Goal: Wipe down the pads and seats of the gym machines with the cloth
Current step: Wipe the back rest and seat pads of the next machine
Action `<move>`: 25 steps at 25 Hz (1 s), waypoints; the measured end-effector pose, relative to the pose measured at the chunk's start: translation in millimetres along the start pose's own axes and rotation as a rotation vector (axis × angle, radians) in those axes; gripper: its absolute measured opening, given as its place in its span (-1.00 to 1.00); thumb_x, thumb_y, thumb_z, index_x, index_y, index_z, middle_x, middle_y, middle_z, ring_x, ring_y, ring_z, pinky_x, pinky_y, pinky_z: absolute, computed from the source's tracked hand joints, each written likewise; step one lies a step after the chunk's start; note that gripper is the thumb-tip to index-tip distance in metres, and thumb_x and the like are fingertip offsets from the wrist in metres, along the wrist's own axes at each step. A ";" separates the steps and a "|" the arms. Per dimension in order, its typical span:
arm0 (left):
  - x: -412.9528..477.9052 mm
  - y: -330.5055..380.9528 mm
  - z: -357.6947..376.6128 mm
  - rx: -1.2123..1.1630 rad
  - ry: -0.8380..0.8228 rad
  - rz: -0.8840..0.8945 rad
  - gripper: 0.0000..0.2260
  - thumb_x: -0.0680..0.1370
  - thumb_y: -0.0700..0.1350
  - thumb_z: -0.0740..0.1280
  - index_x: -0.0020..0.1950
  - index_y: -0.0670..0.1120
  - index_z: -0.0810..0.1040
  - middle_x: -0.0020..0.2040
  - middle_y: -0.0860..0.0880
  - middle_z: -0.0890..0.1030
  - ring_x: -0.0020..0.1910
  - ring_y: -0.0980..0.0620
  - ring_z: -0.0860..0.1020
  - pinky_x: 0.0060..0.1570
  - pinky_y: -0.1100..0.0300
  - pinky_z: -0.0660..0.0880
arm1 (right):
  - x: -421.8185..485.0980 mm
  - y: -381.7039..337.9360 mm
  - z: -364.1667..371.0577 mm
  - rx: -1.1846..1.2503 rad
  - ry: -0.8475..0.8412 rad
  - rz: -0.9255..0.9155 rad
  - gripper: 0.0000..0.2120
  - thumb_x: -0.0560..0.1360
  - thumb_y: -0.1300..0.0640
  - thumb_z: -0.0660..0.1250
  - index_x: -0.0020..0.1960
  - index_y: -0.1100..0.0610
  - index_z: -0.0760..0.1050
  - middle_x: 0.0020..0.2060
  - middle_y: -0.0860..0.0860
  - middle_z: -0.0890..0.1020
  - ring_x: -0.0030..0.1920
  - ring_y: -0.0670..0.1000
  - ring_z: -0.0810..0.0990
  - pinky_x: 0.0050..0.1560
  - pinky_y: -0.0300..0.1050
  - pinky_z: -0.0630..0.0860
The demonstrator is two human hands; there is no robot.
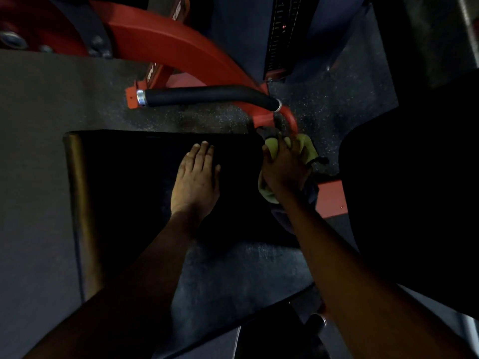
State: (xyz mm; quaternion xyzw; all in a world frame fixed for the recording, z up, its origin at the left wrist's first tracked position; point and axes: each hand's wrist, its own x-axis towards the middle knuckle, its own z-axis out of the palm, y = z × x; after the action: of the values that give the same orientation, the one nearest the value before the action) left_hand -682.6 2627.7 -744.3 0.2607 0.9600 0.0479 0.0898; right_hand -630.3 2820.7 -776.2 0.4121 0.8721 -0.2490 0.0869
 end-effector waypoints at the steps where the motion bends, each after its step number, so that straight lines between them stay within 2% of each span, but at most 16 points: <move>1: 0.6 0.0 -0.2 0.000 0.007 0.000 -0.54 0.70 -0.01 0.10 0.56 -0.17 0.25 0.59 -0.12 0.24 0.59 -0.07 0.14 0.56 0.02 0.07 | 8.0 2.7 -1.4 0.039 0.007 -0.019 -0.46 0.60 -0.23 0.17 0.52 -0.07 0.35 0.52 0.05 0.32 0.51 0.25 0.27 0.39 0.39 0.27; 5: -0.2 -1.7 1.8 0.027 0.028 0.024 -0.55 0.70 0.01 0.10 0.55 -0.18 0.28 0.57 -0.14 0.28 0.57 -0.09 0.17 0.55 -0.01 0.11 | -26.4 30.1 1.0 0.097 0.096 -0.011 -0.44 0.60 -0.23 0.16 0.51 0.02 0.38 0.50 0.09 0.37 0.47 0.26 0.33 0.33 0.31 0.38; 9: -1.3 -1.8 1.7 0.040 0.028 0.037 -0.54 0.71 0.03 0.09 0.55 -0.18 0.28 0.57 -0.14 0.28 0.57 -0.10 0.18 0.55 -0.02 0.11 | -82.7 66.3 7.9 0.000 0.113 0.003 -0.37 0.58 -0.24 0.13 0.56 0.03 0.32 0.52 0.12 0.35 0.44 0.31 0.35 0.16 0.29 0.47; 14: -1.1 -1.9 3.7 0.035 0.052 0.036 -0.54 0.71 0.04 0.07 0.55 -0.16 0.28 0.56 -0.13 0.28 0.57 -0.09 0.18 0.55 -0.03 0.11 | -56.7 53.7 12.6 -0.008 0.072 0.047 -0.41 0.59 -0.21 0.20 0.54 0.02 0.33 0.50 0.11 0.35 0.41 0.32 0.35 0.18 0.30 0.42; 18: -2.8 -5.0 4.8 -0.020 0.091 0.055 -0.55 0.71 0.02 0.11 0.52 -0.19 0.31 0.54 -0.16 0.31 0.55 -0.13 0.23 0.53 -0.03 0.16 | -74.5 72.2 7.8 0.134 0.130 0.090 -0.45 0.58 -0.21 0.25 0.49 0.02 0.40 0.48 0.10 0.39 0.41 0.29 0.40 0.21 0.30 0.48; 21: -2.2 -2.5 0.5 -0.131 0.107 0.220 -0.58 0.68 -0.09 0.16 0.50 -0.25 0.33 0.52 -0.23 0.34 0.51 -0.19 0.29 0.51 -0.07 0.23 | -135.4 96.4 10.7 0.110 0.124 0.141 -0.42 0.60 -0.24 0.20 0.52 0.02 0.36 0.52 0.12 0.37 0.41 0.31 0.42 0.18 0.33 0.52; 23: -15.1 10.8 2.4 -0.155 0.037 0.434 -0.57 0.66 -0.12 0.15 0.50 -0.27 0.34 0.51 -0.25 0.35 0.50 -0.19 0.31 0.49 -0.11 0.25 | -159.2 106.2 13.3 0.070 0.129 0.100 -0.42 0.59 -0.25 0.18 0.53 -0.01 0.35 0.53 0.11 0.35 0.40 0.30 0.44 0.17 0.29 0.53; 25: -41.8 34.0 10.1 -0.161 -0.071 0.558 -0.56 0.66 -0.11 0.14 0.52 -0.23 0.32 0.52 -0.20 0.34 0.52 -0.12 0.29 0.53 0.00 0.19 | -140.9 102.5 7.8 0.093 0.040 0.150 -0.42 0.61 -0.24 0.17 0.58 -0.07 0.26 0.56 0.07 0.26 0.42 0.27 0.39 0.27 0.28 0.43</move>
State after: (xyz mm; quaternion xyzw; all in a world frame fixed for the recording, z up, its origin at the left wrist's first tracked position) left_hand -628.4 2636.1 -743.3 0.5082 0.8406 0.1377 0.1269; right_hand -461.7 2776.6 -769.8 0.4848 0.8278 -0.2737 0.0686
